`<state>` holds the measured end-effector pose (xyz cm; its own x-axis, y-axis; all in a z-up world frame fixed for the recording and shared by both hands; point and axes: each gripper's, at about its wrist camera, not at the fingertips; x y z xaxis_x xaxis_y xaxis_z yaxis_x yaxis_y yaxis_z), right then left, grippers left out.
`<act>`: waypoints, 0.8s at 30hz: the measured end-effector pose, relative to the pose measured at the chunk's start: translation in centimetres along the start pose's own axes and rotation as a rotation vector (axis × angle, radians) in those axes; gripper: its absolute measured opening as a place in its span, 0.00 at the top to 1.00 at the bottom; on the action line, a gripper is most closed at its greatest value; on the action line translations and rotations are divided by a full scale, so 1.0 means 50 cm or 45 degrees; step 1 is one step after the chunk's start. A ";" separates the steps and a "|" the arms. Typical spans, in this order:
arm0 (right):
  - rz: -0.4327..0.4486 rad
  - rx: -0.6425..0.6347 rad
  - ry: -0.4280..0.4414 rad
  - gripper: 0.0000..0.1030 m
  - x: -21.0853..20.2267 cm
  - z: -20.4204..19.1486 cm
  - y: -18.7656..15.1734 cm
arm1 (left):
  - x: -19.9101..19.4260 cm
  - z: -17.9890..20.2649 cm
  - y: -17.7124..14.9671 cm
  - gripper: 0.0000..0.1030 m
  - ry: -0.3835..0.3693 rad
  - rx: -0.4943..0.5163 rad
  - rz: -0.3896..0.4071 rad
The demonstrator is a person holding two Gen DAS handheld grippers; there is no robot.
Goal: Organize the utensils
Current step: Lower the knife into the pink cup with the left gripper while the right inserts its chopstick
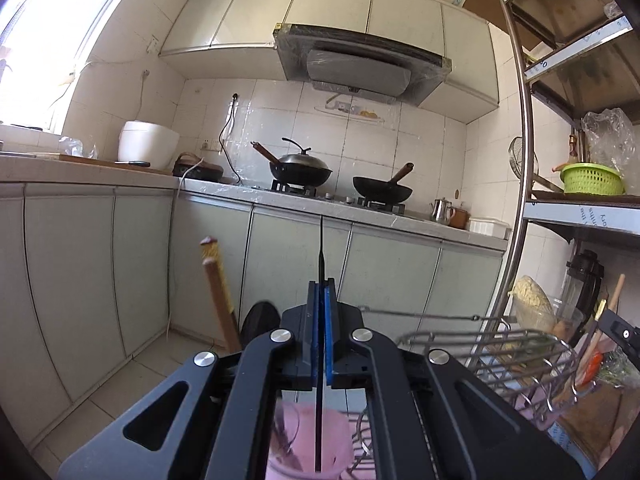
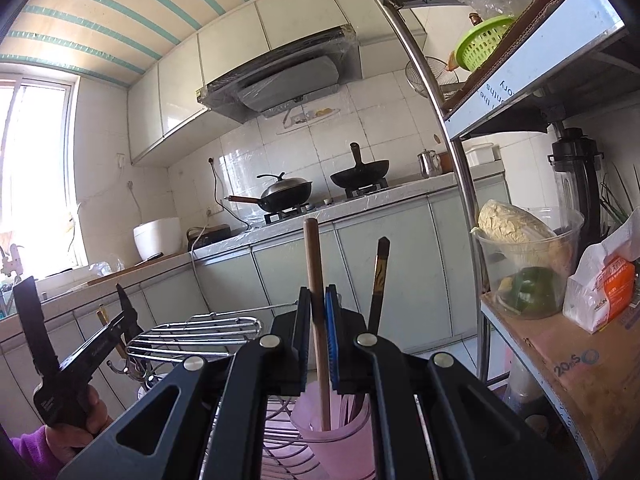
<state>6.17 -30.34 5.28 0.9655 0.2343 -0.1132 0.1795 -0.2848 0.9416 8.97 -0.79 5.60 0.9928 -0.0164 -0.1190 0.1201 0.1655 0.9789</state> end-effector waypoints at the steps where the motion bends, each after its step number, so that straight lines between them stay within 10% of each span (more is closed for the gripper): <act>1: -0.003 0.001 -0.002 0.93 -0.001 -0.001 0.000 | -0.009 -0.003 -0.004 0.99 -0.009 -0.003 -0.009; 24: -0.128 0.054 -0.112 0.93 -0.002 0.011 -0.020 | -0.018 -0.089 -0.065 0.99 -0.020 -0.225 -0.379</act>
<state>6.01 -30.60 4.16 0.9547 0.1821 -0.2353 0.2822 -0.3036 0.9100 7.69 3.05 1.79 0.9142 -0.1048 -0.3914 0.4037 0.3191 0.8574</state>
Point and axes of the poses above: each gripper's, at about its wrist camera, not at the fingertips, and x roughly the way its jaws point, z to its right, y to its top, and after that the axes turned 2 degrees about -y, right-handed
